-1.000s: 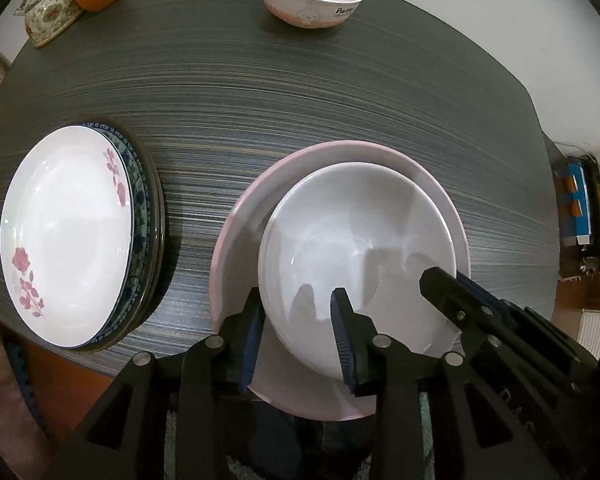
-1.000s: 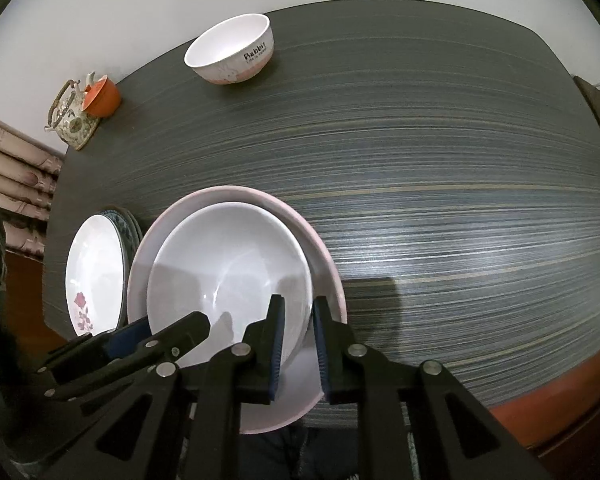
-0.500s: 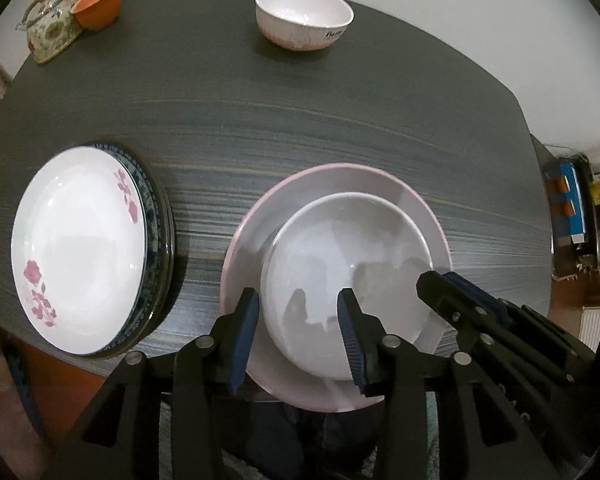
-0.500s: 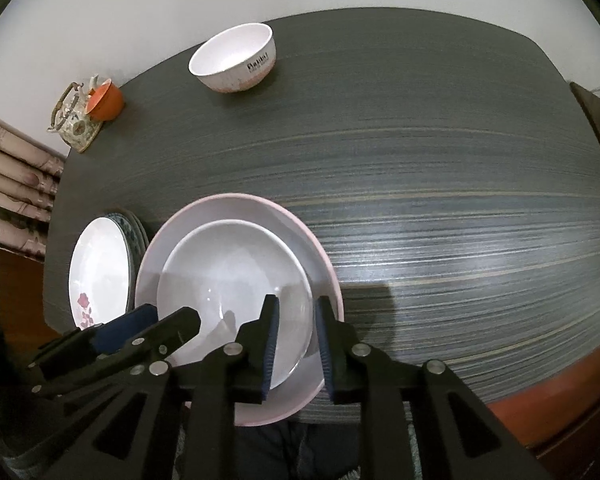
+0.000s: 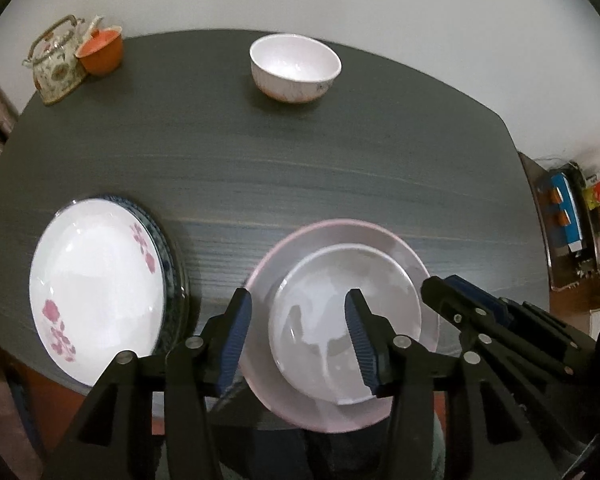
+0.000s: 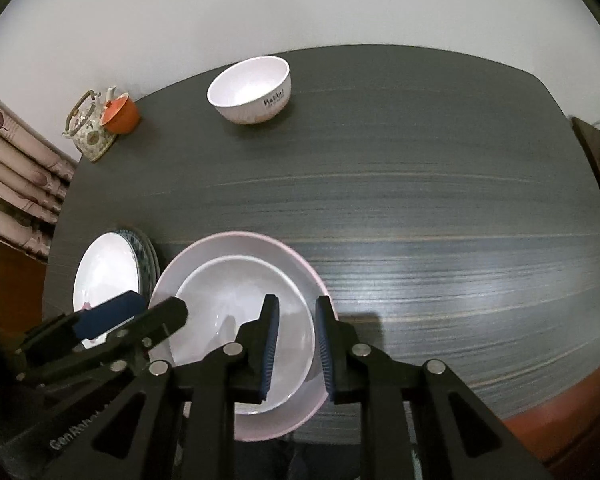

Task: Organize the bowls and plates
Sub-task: 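Open the left tool and withdraw it from the nested bowls, then move the left tool to the white 'Rabbit' bowl and close on its rim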

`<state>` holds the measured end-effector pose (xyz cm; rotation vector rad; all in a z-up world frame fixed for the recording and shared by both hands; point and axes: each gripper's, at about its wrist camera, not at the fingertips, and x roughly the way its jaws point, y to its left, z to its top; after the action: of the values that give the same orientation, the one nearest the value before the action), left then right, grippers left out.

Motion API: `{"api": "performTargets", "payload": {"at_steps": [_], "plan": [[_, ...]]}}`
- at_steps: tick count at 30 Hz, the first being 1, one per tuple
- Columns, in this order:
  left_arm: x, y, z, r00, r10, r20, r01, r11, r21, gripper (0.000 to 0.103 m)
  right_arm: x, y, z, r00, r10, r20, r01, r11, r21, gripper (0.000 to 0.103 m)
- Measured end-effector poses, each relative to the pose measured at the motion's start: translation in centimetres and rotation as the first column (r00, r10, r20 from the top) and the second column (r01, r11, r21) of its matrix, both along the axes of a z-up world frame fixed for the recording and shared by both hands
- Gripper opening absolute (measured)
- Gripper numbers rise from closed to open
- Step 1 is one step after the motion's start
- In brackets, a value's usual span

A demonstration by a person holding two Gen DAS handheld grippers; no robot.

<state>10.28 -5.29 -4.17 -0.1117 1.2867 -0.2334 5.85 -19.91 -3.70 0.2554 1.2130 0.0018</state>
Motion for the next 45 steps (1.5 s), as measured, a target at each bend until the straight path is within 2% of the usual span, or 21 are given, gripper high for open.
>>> {"api": "performTargets", "payload": {"at_steps": [10,20,26,30,35,39,45], "plan": [[2.5,1.6,-0.1,0.997,0.062,0.042,-0.064,0.997,0.037,0.046,2.2,-1.3,0.1,0.999,-0.007,0.035,0.008,1.000,-0.027,0.020],[6.8,3.5,-1.3,0.991,0.129,0.035,-0.131,0.989,0.068,0.046,6.2,-2.9,-1.4,1.000,-0.019,-0.009,0.019,1.000,-0.013,0.020],[10.2,3.9,-1.3,0.987,0.157,0.044,-0.160,0.986,0.056,0.046,9.8,-4.1,-1.7,1.000,-0.018,-0.006,0.019,0.993,0.113,0.020],[12.6,4.3,-1.4,0.983,0.180,0.033,-0.180,0.984,0.006,0.046,12.4,-4.7,-1.4,1.000,-0.014,0.017,0.011,0.982,0.188,0.020],[15.9,4.9,-2.0,0.978,0.210,0.018,-0.209,0.977,-0.038,0.046,15.8,-4.6,-1.4,0.999,-0.026,0.030,0.021,0.984,0.174,0.020],[18.6,5.1,-2.8,0.973,0.228,-0.026,-0.229,0.968,-0.106,0.046,19.0,-5.1,-2.6,0.997,-0.073,-0.009,0.073,0.970,0.230,0.020],[21.9,4.8,-3.8,0.967,0.250,-0.047,-0.254,0.954,-0.162,0.046,22.3,-5.1,-4.7,0.992,-0.115,-0.045,0.122,0.963,0.241,0.022]]}}
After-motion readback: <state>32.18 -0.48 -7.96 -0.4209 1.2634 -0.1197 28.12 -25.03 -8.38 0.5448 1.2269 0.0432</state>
